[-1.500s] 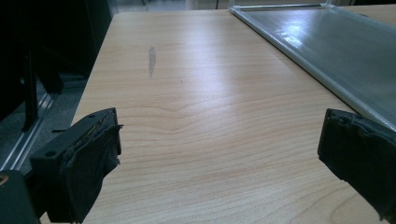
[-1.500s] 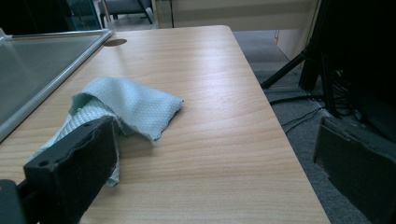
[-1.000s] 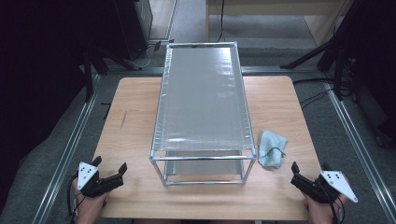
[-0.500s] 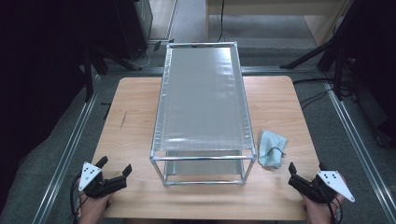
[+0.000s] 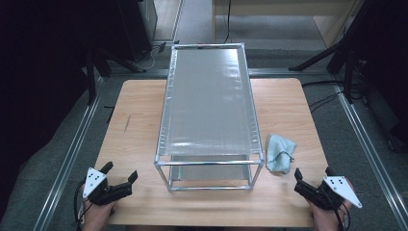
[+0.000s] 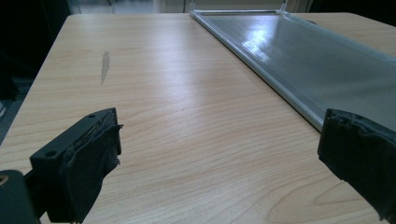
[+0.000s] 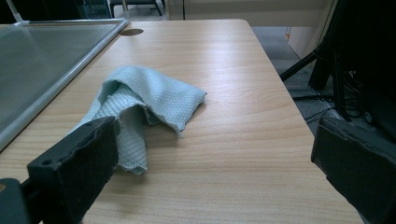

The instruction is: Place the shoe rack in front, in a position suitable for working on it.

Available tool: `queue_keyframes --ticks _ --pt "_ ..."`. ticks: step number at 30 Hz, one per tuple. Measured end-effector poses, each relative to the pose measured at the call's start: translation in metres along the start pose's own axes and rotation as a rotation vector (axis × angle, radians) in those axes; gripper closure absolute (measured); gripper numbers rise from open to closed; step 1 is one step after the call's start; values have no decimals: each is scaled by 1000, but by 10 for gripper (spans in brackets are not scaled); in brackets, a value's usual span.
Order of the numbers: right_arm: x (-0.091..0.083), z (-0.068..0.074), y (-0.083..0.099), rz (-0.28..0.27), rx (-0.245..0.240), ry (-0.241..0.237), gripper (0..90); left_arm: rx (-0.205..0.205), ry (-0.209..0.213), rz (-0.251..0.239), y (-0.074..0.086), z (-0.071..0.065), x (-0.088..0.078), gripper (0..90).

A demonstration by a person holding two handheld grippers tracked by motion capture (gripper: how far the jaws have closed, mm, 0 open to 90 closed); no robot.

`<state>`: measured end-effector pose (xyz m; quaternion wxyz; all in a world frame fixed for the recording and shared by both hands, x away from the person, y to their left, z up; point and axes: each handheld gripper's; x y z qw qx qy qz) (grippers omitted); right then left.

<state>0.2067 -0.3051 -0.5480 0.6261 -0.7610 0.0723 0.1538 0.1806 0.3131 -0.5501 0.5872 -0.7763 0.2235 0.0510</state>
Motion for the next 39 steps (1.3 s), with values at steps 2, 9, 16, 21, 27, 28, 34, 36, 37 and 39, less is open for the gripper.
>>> queue_keyframes --ticks 2,9,16,21,27,28,34,36,37,39 --pt "0 0 0 0 -2 -1 9 -1 0 2 0 0 0 0" --pt "1 -1 0 -1 8 -9 9 3 -5 13 2 0 5 0" --pt "1 -1 0 0 9 -18 9 9 -6 23 3 -1 5 0" --pt "1 -1 0 0 8 -17 9 10 -5 24 3 -1 6 0" --pt "1 -1 0 3 9 -17 10 10 -2 26 3 -1 5 0" --pt "1 -1 0 3 9 -17 10 10 -2 26 3 -1 5 0" --pt "1 0 0 -1 -4 -18 9 14 2 25 3 -2 5 0" --pt "1 1 0 0 -18 -22 19 12 15 23 2 -3 4 0" --pt "0 2 -1 -2 -17 -24 27 10 24 18 2 -5 4 0" --pt "-1 4 -2 -9 -1 -46 35 16 49 14 2 -9 2 0"
Point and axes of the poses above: each handheld gripper's, and its own axes: x roughly forward along the jaws, y roughly out of its underside, z roughly to its left, and after that the axes turned 13 degrees about -x, right-handed
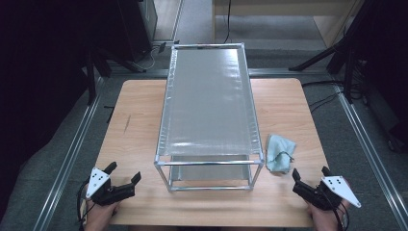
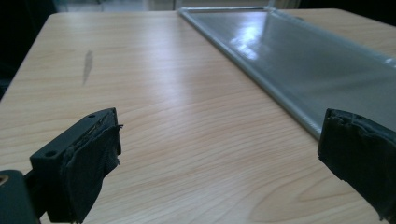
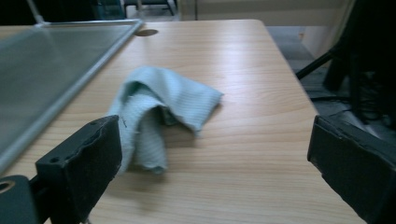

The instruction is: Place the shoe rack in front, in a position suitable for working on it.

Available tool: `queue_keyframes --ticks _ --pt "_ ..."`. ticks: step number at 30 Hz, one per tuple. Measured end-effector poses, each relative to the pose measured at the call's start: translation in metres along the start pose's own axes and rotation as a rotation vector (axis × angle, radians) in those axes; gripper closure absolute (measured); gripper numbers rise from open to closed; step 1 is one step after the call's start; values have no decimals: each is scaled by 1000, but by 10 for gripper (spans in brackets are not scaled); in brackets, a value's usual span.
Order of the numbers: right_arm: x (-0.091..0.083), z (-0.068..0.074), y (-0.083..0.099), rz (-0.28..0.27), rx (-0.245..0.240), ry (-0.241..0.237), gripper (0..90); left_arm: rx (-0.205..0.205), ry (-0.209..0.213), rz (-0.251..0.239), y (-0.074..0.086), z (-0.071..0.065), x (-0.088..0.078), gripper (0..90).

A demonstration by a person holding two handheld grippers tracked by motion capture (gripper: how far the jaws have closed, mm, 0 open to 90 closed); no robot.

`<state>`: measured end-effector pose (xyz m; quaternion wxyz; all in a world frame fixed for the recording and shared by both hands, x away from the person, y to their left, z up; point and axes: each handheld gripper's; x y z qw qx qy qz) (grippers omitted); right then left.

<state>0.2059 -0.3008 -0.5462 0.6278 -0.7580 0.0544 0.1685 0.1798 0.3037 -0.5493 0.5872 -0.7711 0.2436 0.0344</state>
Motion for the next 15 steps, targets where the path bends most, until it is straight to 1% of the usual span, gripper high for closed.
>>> queue_keyframes --ticks 1,2,3,7,8,9,10,11,15 --pt "-1 2 -2 -2 6 -19 39 3 14 1 0 -2 -1 0" --pt "-1 2 -2 -2 6 -19 39 3 14 1 0 -2 -1 0" --pt "-5 12 -6 -15 -8 -67 45 3 53 -3 -1 -9 -3 0" --pt "-14 32 -16 -52 -47 -151 53 23 124 1 0 -26 -6 0" --pt "-17 38 -19 -63 -51 -172 53 27 134 1 0 -30 -6 0" --pt "-18 41 -21 -70 -53 -182 53 34 147 3 1 -34 -6 0" --pt "-18 41 -21 -70 -53 -182 53 34 147 3 1 -34 -6 0" --pt "-22 49 -25 -85 -53 -207 54 49 176 6 2 -41 -6 0" --pt "-28 59 -30 -102 -50 -236 54 68 217 19 3 -52 -7 4"
Point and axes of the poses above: each handheld gripper's, and its own axes: x roughly forward along the jaws, y roughly out of its underside, z roughly to its left, and after that the axes turned 13 degrees about -x, right-handed
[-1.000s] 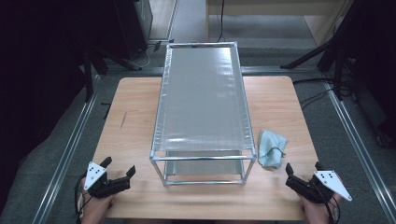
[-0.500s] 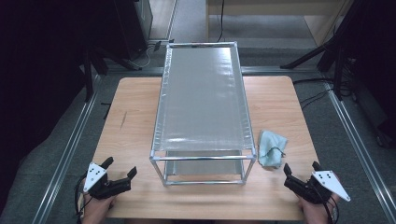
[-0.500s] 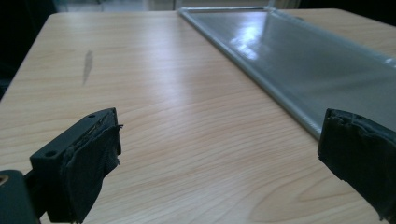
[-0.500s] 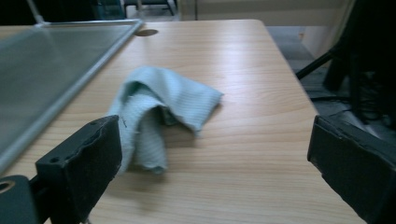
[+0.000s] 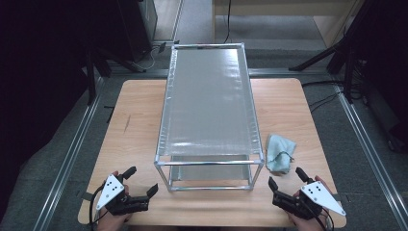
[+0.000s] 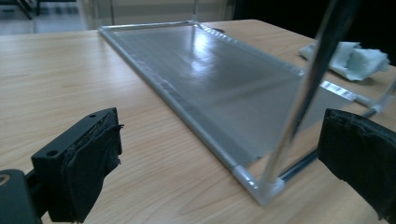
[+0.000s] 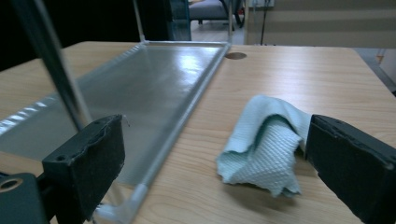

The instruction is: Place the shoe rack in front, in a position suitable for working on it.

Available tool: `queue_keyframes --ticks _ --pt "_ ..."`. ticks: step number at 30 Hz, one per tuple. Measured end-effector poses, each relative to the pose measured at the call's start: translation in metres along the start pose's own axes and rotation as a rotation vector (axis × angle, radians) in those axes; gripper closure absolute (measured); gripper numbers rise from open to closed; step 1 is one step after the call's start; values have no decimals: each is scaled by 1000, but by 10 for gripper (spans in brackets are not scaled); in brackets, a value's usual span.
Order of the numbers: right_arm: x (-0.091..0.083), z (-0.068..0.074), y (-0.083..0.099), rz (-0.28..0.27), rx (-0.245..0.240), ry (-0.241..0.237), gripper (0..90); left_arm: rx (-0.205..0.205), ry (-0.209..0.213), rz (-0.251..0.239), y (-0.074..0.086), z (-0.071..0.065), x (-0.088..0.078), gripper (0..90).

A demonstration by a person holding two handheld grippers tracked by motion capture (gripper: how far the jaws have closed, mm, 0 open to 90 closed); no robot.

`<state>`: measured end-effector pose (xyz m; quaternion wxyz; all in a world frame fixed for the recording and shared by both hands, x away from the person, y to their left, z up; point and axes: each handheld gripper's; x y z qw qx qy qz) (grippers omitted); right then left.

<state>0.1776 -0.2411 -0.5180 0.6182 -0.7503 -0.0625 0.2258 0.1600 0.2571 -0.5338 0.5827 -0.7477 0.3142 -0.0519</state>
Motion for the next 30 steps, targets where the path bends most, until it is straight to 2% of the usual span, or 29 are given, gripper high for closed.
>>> queue_keyframes --ticks 5,9,11,13,17,18,21,22,23,24,27,30 --pt "-5 11 -6 -36 15 -42 54 -4 31 1 0 -10 3 4" --pt "-9 23 -10 -56 -5 -84 54 -5 21 -7 -1 -18 4 5" --pt "-9 29 -12 -59 -14 -96 58 -3 31 -8 -2 -24 6 5" --pt "-9 34 -13 -60 -22 -109 62 1 42 -7 -2 -29 7 49" --pt "-6 41 -14 -51 -34 -105 98 16 70 1 -1 -37 10 75" --pt "-6 47 -16 -59 -41 -113 155 32 60 0 0 -42 11 148" --pt "-4 51 -17 -54 -53 -130 197 41 61 7 1 -45 13 178" --pt "-3 55 -16 -53 -70 -132 320 45 51 14 2 -46 15 245" --pt "-3 55 -16 -53 -70 -132 320 45 51 14 2 -46 15 294" --pt "0 58 -16 -50 -71 -130 479 51 -10 2 3 -46 17 397" --pt "3 60 -14 -48 -82 -141 608 38 -29 8 3 -43 21 542" --pt "8 63 -12 -31 -96 -115 698 65 -40 20 5 -43 25 668"
Point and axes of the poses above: each handheld gripper's, and its own axes: x roughly forward along the jaws, y roughly out of its underside, z roughly to its left, and after that the axes turned 13 degrees about -x, right-handed
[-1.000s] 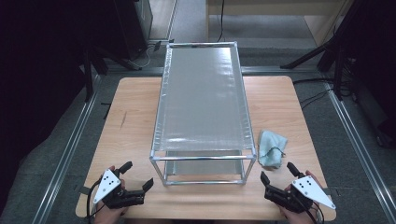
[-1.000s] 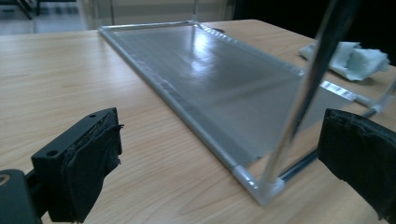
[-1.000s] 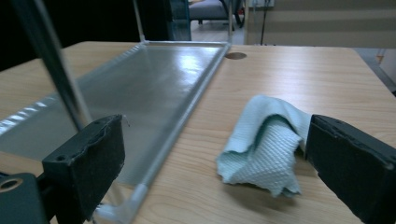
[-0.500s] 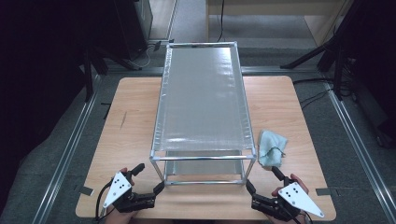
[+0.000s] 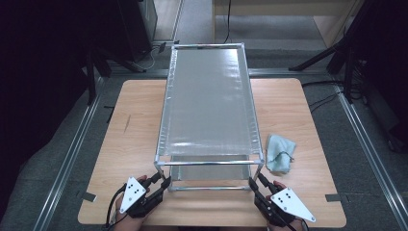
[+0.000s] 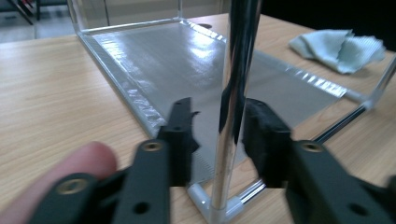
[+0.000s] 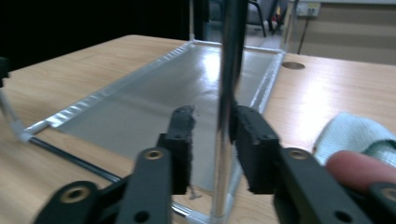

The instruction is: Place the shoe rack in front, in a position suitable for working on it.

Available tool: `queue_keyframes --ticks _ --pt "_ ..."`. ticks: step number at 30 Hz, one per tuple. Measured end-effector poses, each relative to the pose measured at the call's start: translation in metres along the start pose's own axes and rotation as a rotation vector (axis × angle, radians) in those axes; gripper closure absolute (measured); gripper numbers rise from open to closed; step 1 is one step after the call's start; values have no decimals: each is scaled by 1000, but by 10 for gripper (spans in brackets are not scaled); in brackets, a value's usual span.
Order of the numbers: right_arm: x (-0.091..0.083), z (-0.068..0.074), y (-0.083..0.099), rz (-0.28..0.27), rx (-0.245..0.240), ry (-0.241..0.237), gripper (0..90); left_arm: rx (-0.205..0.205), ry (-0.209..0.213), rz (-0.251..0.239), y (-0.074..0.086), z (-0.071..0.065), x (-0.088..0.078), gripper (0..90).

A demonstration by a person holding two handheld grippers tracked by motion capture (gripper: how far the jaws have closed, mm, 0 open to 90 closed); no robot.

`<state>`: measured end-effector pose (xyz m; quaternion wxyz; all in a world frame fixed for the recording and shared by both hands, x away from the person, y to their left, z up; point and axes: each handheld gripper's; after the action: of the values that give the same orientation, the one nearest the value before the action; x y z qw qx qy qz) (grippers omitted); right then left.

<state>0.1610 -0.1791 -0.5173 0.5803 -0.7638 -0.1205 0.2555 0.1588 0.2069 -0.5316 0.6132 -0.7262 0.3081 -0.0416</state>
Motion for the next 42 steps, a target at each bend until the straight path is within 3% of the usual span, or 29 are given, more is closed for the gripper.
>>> queue_keyframes --ticks 5,15,20,25,26,28,30,33,37,39,42 --pt "10 -2 5 45 23 29 813 17 26 24 0 -2 1 806" --pt "17 -7 3 51 14 61 821 26 118 51 3 -5 -7 814" --pt "28 -15 4 47 25 94 821 56 180 62 7 -13 -10 817" --pt "32 -17 2 56 20 104 818 45 217 66 8 -11 -11 811" --pt "31 -17 2 58 16 98 800 42 218 63 8 -11 -11 809" --pt "27 -22 0 41 25 49 648 41 215 60 8 -11 -11 807" --pt "19 -28 -1 25 31 21 549 41 211 60 9 -12 -11 806" --pt "3 -40 -1 14 38 -15 543 40 220 65 9 -12 -11 810" --pt "-12 -56 -1 4 64 52 524 38 221 65 9 -14 -10 810" --pt "-12 -65 0 14 92 119 502 41 227 66 10 -16 -10 810" --pt "-1 -81 3 81 140 243 458 47 234 68 10 -19 -10 810"
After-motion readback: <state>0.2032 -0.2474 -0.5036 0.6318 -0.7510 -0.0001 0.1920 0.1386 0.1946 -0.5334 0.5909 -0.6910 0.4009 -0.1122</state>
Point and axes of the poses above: each handheld gripper's, and its own axes: x roughly forward along the jaws, y roughly out of its underside, z roughly to its left, and after that the axes turned 13 degrees about -x, right-handed
